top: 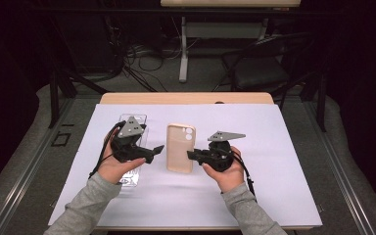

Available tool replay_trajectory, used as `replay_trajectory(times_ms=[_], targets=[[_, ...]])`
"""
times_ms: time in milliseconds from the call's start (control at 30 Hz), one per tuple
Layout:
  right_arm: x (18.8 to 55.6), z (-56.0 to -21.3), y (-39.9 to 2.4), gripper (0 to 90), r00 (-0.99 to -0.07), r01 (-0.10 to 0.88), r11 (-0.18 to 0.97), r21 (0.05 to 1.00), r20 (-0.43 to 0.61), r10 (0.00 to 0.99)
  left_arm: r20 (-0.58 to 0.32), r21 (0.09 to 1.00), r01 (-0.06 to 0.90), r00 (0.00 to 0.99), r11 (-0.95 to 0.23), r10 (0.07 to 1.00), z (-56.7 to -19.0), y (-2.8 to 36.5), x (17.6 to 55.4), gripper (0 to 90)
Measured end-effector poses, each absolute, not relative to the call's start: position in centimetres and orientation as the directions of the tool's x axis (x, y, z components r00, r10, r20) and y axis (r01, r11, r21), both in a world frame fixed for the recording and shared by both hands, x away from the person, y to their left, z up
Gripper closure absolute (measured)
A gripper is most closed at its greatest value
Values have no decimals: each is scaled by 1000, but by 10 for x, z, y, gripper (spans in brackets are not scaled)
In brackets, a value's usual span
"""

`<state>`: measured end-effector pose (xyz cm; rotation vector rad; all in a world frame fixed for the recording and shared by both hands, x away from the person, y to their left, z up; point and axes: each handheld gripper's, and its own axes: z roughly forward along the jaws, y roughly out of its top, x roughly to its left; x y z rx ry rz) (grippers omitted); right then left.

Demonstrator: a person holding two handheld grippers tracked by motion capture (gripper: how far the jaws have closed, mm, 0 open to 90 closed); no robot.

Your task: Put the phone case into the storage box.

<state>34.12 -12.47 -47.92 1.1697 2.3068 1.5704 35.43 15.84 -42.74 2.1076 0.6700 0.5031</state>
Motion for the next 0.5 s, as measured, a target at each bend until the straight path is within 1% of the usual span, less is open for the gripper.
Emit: replay_trajectory(times_ms=[233, 367, 500], targets=[[342, -479, -125, 809, -695, 531, 178, 829, 305, 651, 142, 808, 261, 784, -528, 604, -422, 154, 357, 114], [343, -480, -125, 810, -694, 542, 192, 818, 307, 651, 156, 806, 246, 789, -539, 594, -419, 151, 357, 153], [343, -481, -124, 809, -695, 548, 207, 811, 304, 652, 173, 801, 233, 791, -551, 586, -418, 148, 357, 156]])
